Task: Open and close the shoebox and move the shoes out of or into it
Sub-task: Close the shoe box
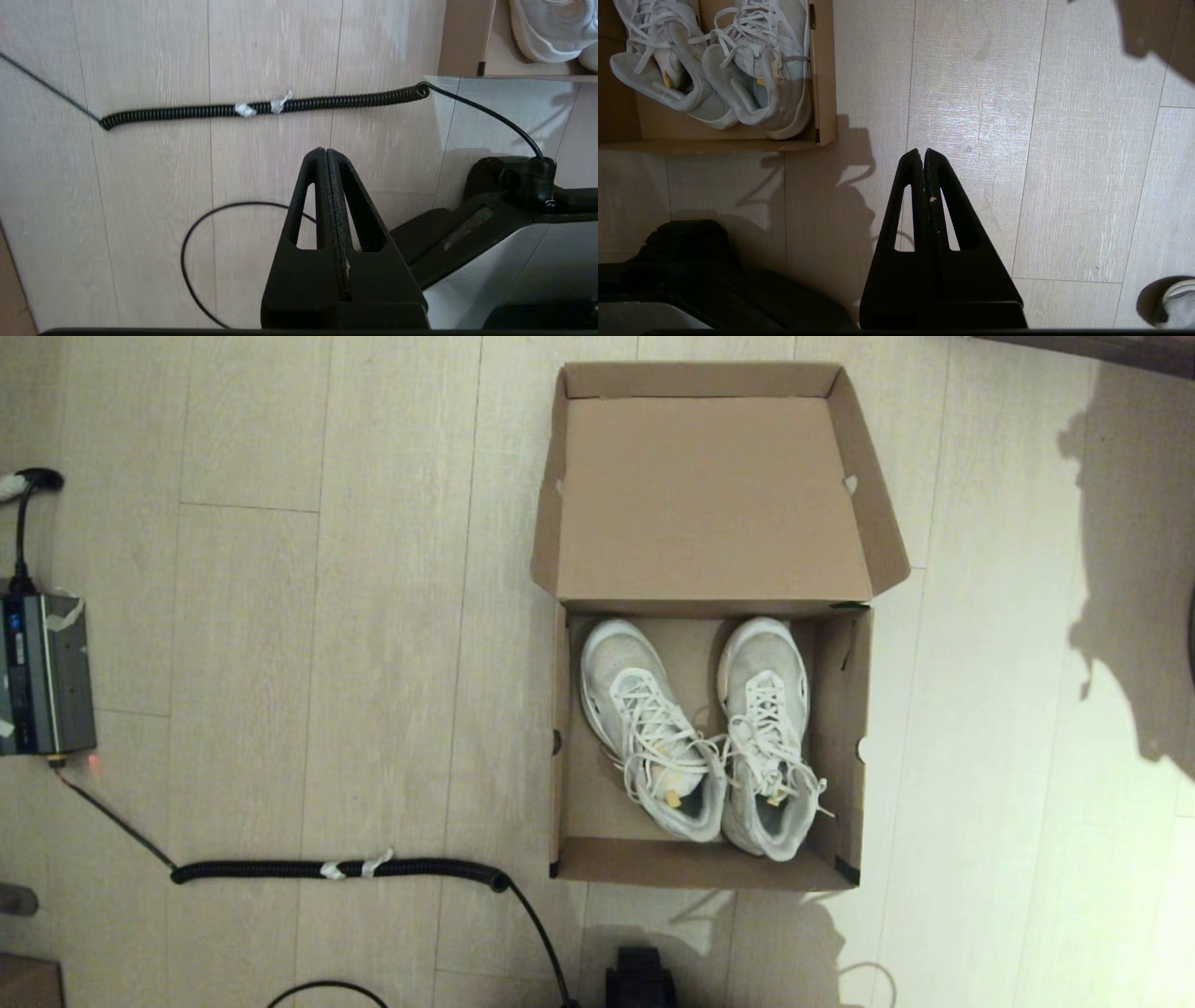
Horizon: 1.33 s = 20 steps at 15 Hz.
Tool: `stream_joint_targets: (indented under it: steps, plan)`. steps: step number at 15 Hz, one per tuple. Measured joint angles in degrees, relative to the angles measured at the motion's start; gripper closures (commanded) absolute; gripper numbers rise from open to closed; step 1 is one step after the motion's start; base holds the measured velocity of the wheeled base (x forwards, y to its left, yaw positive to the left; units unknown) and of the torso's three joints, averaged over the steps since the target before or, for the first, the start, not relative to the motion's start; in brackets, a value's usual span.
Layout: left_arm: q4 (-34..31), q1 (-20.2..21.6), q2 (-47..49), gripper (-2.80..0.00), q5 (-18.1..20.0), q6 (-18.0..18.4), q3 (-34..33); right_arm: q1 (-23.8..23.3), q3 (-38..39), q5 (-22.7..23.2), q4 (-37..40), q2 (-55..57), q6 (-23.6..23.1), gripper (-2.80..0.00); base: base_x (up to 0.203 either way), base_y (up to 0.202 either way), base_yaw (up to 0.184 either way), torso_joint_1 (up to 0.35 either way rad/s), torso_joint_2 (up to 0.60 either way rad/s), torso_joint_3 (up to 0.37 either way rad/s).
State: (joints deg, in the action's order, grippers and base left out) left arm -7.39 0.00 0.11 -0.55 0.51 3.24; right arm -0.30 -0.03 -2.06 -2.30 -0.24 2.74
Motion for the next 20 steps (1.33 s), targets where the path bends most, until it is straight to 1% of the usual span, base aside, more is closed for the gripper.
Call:
stream_joint_targets:
  steps: [1,2,3,4,6,8,9,11,12,13,14,15,16,18,19,20]
  plan:
    - [0.2,0.0,0.0,0.0,0.6,0.5,0.2,0.0,-1.3,0.2,0.3,0.2,0.2,0.0,0.0,0.0,0.0,0.0,0.0,0.0]
    - [0.1,0.0,0.5,0.0,1.9,0.2,1.8,0.0,-3.7,0.3,0.4,1.1,1.0,0.0,0.0,0.0,0.0,0.0,0.0,0.0]
    - [0.6,-0.1,1.9,0.0,3.2,-1.2,4.2,0.0,-6.3,0.4,0.5,2.9,2.6,0.0,0.0,0.0,0.0,0.0,0.0,0.0]
    - [1.3,-0.3,4.8,0.0,4.7,-3.7,7.6,0.0,-9.8,0.5,-0.1,6.2,5.0,0.0,0.0,0.0,0.0,0.0,0.0,0.0]
    - [4.7,-0.8,15.0,0.0,7.1,-10.8,17.4,-0.3,-18.3,0.5,-2.6,17.5,9.7,0.0,0.0,0.0,0.0,0.0,0.0,0.0]
    - [9.6,-1.0,30.8,0.0,9.5,-18.6,29.0,-0.9,-28.8,0.5,-6.4,34.8,13.1,0.0,0.0,0.0,0.0,0.0,0.0,0.0]
    - [12.3,-0.9,40.0,0.0,11.5,-22.8,35.4,-1.3,-35.1,0.6,-8.1,44.8,14.5,0.0,0.0,0.0,0.0,0.0,0.0,0.0]
    - [16.9,0.0,57.9,0.0,17.3,-31.4,49.0,-2.4,-48.8,2.1,-11.3,64.4,16.8,0.0,0.0,0.0,0.0,0.0,0.0,0.0]
    - [18.9,0.7,66.7,0.0,20.7,-36.2,56.4,-3.2,-55.7,4.0,-12.5,73.7,17.9,0.0,0.0,0.0,0.0,0.0,0.0,0.0]
    - [20.7,1.2,75.0,0.0,23.9,-41.0,63.4,-4.1,-62.4,6.9,-13.9,82.0,18.9,0.0,0.0,0.0,0.0,0.0,0.0,0.0]
    - [22.6,1.5,82.5,0.0,26.7,-45.3,69.8,-5.1,-68.6,10.9,-15.0,89.3,19.9,0.0,0.0,0.0,0.0,0.0,0.0,0.0]
    - [24.7,1.8,89.7,0.0,29.2,-49.3,76.0,-6.3,-73.9,16.4,-16.2,95.6,20.7,0.0,0.0,0.0,0.0,0.0,0.0,0.0]
    - [26.7,1.8,95.8,0.0,31.4,-52.6,81.6,-7.8,-78.2,22.8,-17.5,100.6,21.4,0.0,0.0,0.0,0.0,0.0,0.0,0.0]
    - [30.3,0.4,105.6,0.0,35.8,-57.8,90.1,-11.6,-85.4,36.8,-21.9,108.5,23.3,0.0,0.0,0.0,0.0,0.0,0.0,0.0]
    - [30.9,-0.6,108.5,0.0,37.0,-59.1,92.1,-12.9,-87.3,42.1,-23.5,110.6,25.6,0.0,0.0,0.0,0.0,0.0,0.0,0.0]
    - [31.1,-1.6,110.5,0.0,37.3,-59.4,93.2,-13.8,-88.5,46.3,-24.1,112.0,28.1,0.0,0.0,0.0,0.0,0.0,0.0,0.0]
